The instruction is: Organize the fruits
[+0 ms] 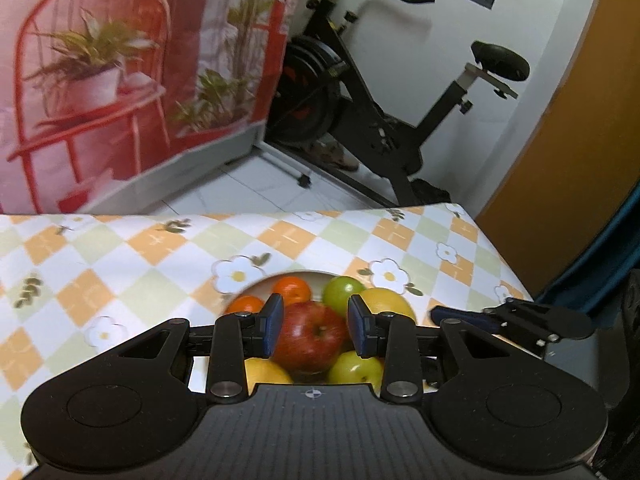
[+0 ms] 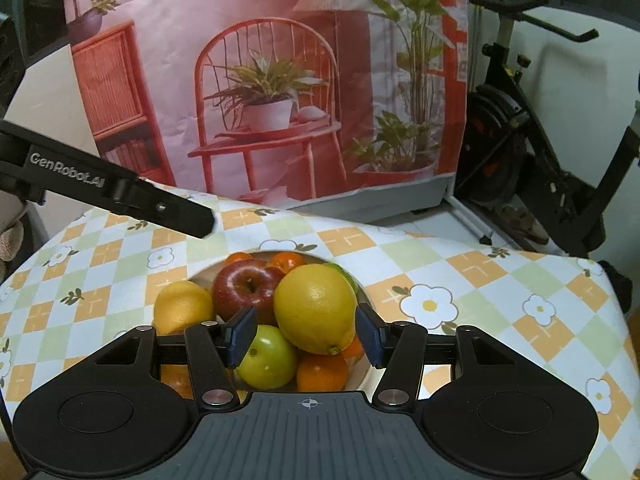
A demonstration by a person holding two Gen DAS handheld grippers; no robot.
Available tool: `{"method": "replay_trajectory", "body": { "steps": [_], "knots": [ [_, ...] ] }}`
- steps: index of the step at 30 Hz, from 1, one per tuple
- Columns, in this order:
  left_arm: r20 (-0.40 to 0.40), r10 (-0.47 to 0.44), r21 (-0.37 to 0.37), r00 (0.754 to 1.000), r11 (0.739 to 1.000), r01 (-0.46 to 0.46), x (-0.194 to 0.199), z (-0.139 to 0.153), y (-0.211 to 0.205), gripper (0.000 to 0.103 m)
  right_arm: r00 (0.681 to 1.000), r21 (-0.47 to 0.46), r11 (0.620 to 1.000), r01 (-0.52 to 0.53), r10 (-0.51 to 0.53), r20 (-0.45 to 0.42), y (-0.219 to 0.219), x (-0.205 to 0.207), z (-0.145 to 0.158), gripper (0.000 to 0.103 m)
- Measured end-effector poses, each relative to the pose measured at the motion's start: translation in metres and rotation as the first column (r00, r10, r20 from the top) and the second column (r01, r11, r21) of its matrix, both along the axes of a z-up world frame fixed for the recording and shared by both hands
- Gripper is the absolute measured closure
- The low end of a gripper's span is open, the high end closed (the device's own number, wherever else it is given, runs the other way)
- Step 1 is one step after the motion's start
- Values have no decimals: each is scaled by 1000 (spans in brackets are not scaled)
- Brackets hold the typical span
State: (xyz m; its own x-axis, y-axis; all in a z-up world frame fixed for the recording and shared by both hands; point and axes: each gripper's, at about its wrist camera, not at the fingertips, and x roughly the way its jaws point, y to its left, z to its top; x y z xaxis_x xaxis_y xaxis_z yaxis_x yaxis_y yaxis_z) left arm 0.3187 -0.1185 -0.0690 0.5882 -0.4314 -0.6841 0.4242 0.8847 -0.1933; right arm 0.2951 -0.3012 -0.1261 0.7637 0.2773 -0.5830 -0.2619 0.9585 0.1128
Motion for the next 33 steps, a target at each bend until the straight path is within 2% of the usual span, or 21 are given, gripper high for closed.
{"method": "replay_trajectory", "body": {
  "steps": [6,8,10,12,14,16,17,19,21,27,33],
  "knots": [
    [69,42,15,997,999,-43,-19,20,24,62,999,-9,1000,13,-13,40,6,-18,19,49],
    [103,52,25,993,998,-55,-29,28,31,55,998,-7,1000,20,-20,55,8,-24,26,47],
    [133,61,31,989,997,-66,-37,36,38,52,997,-4,1000,31,-31,73,9,-31,34,42],
    [164,83,34,983,995,-90,-48,44,45,44,995,-2,999,48,-47,89,12,-39,43,35],
    [198,104,26,975,993,-111,-58,52,51,29,992,7,998,57,-58,108,15,-49,53,24],
    [237,117,13,964,992,-123,-71,61,58,22,989,18,998,63,-64,136,17,-60,62,10],
    [248,123,12,961,991,-130,-76,64,59,13,987,23,998,64,-67,145,17,-64,66,7],
    [271,142,8,952,989,-150,-87,72,63,3,985,32,997,71,-75,158,19,-75,75,1],
    [297,155,2,942,987,-163,-98,79,67,0,983,43,996,74,-80,163,18,-84,83,1],
    [400,159,27,903,982,-185,-129,97,69,0,977,96,989,115,-130,171,14,-102,100,0],
    [434,187,-21,881,980,-198,-152,116,72,0,965,119,981,154,-175,193,11,-122,120,1]
  ]
}}
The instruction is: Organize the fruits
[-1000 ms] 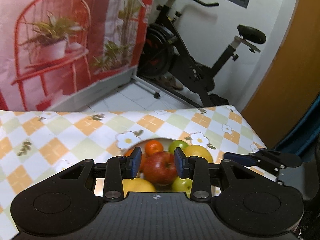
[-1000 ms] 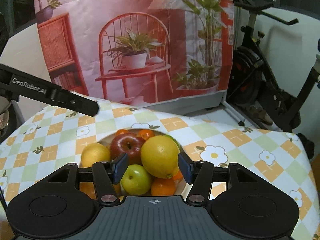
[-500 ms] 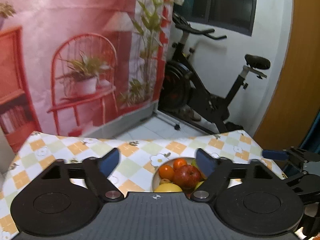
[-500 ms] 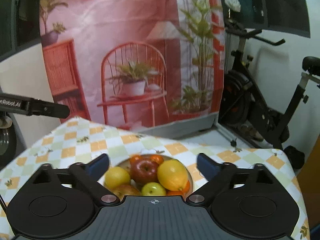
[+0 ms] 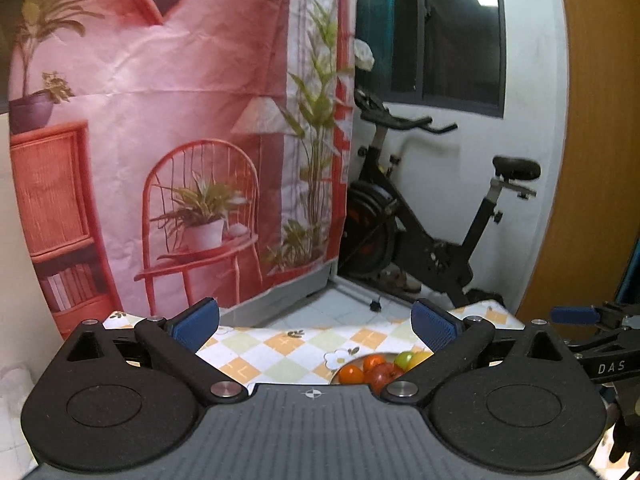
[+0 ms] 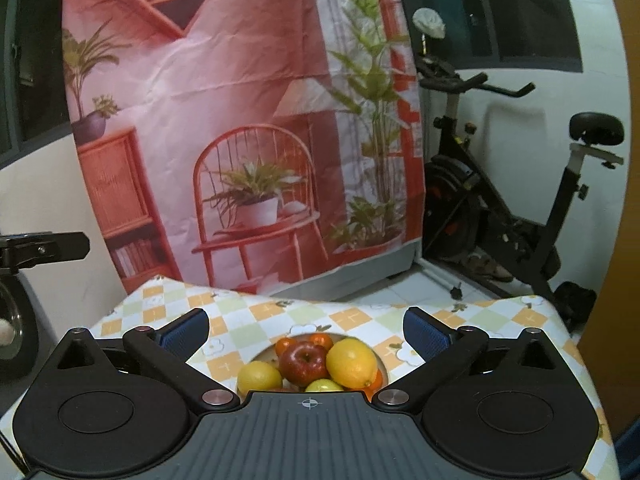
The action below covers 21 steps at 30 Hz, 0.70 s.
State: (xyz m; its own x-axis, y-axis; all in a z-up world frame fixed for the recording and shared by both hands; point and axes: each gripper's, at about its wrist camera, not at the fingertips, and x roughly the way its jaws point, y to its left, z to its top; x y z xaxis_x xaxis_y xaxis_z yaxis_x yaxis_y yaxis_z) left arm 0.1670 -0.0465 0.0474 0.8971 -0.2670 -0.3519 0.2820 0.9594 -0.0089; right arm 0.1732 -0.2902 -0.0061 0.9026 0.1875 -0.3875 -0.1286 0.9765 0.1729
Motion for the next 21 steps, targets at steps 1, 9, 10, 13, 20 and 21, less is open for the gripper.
{"method": "replay_trajectory", "body": {
  "steps": [1,9,10,13,20,21],
  "knots": [
    [4,9,-12,1000,1000,-9,-4,3,1,0,1000,4,1000,4,-4,8,0,-4,4,0],
    [31,100,-9,995,995,-100,-29,18,4,0,998,15,999,51,-51,47,-6,-29,29,0],
    [35,99,-4,994,995,-99,-30,20,4,0,997,5,998,56,-56,53,-5,-32,32,0],
    [36,100,-20,994,995,-100,-36,24,8,0,996,-6,998,59,-58,65,-4,-38,38,0],
    [26,109,-24,994,994,-109,-37,25,13,0,997,1,998,57,-57,60,-3,-42,42,0],
    [29,112,-20,993,994,-111,-38,25,13,0,997,2,998,57,-57,56,-2,-43,43,0]
  ]
}}
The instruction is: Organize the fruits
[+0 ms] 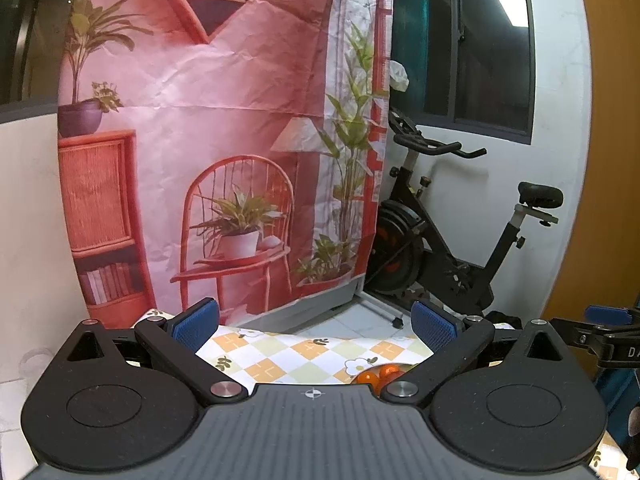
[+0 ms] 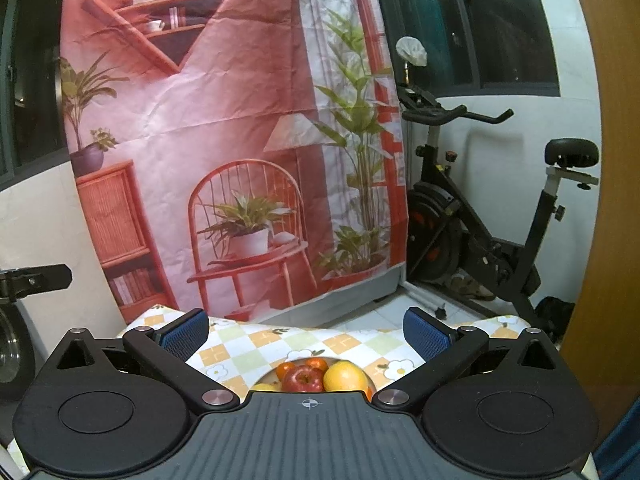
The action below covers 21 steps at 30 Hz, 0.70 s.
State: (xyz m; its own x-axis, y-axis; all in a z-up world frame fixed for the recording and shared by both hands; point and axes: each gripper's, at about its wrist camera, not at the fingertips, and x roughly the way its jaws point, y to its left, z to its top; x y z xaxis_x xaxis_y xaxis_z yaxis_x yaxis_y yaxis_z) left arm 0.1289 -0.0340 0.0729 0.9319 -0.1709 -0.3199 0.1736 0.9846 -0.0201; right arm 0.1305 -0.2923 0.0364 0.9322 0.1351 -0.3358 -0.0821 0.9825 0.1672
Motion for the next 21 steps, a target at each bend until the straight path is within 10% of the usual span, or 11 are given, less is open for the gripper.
{"method": "replay_trajectory", "body": {
  "steps": [21],
  "knots": [
    [-45,13,13,999,1000,-12,-3,-4,3,0,1000,8,1000,6,-6,-26,4,3,-6,0]
  ]
}}
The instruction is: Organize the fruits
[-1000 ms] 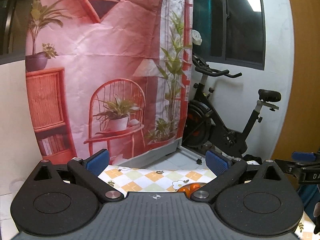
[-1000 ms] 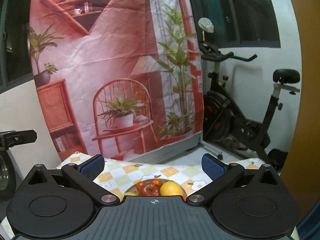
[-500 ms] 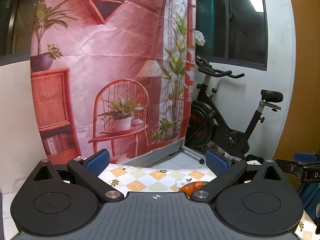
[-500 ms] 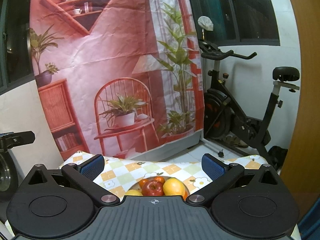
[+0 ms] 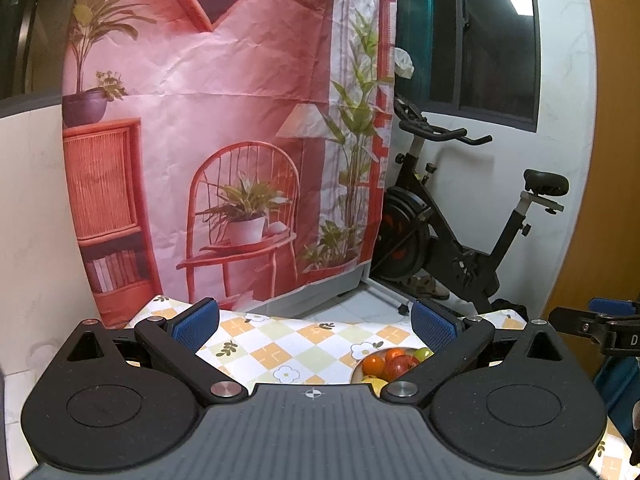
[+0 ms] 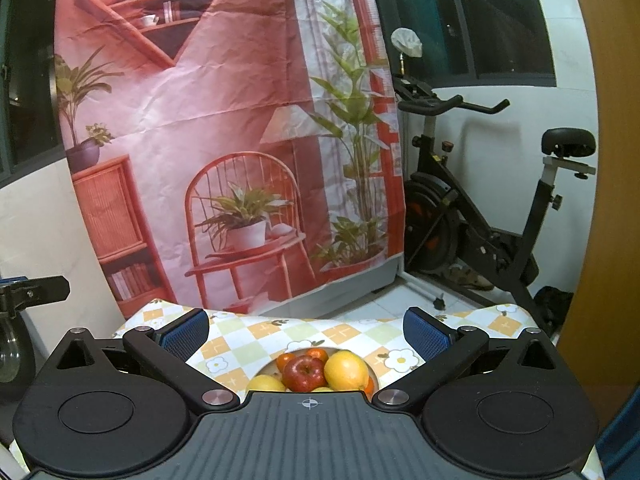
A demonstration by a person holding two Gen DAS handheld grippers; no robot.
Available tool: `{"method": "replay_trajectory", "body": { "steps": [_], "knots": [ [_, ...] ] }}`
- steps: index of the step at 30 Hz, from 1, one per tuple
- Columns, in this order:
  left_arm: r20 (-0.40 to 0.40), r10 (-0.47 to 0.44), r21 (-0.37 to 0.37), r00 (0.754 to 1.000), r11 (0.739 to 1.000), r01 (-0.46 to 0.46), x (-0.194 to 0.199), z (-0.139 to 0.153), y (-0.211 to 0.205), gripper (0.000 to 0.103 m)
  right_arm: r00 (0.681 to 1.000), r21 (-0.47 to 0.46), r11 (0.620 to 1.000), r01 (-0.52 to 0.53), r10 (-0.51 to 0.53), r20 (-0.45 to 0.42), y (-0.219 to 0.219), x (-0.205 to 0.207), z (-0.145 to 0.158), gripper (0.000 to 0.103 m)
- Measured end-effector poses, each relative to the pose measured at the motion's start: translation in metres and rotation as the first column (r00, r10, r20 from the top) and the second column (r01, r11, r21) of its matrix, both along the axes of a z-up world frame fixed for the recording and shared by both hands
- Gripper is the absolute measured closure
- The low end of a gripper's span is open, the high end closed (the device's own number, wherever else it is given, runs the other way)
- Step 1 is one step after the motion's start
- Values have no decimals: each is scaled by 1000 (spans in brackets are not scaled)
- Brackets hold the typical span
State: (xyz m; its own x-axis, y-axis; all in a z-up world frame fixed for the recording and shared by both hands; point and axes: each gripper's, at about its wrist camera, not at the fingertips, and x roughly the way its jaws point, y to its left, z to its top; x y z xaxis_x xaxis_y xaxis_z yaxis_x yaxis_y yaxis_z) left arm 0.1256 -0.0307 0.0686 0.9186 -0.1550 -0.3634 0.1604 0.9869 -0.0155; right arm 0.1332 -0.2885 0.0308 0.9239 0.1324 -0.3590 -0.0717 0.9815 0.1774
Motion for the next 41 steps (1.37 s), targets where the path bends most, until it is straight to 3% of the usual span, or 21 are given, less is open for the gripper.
{"method": "replay_trajectory", "body": {
  "steps": [41],
  "knots": [
    [-15,20,2,1000,1000,-20,2,2,5,0,1000,2,1000,1,-1,-3,-2,1,1,0]
  ]
}}
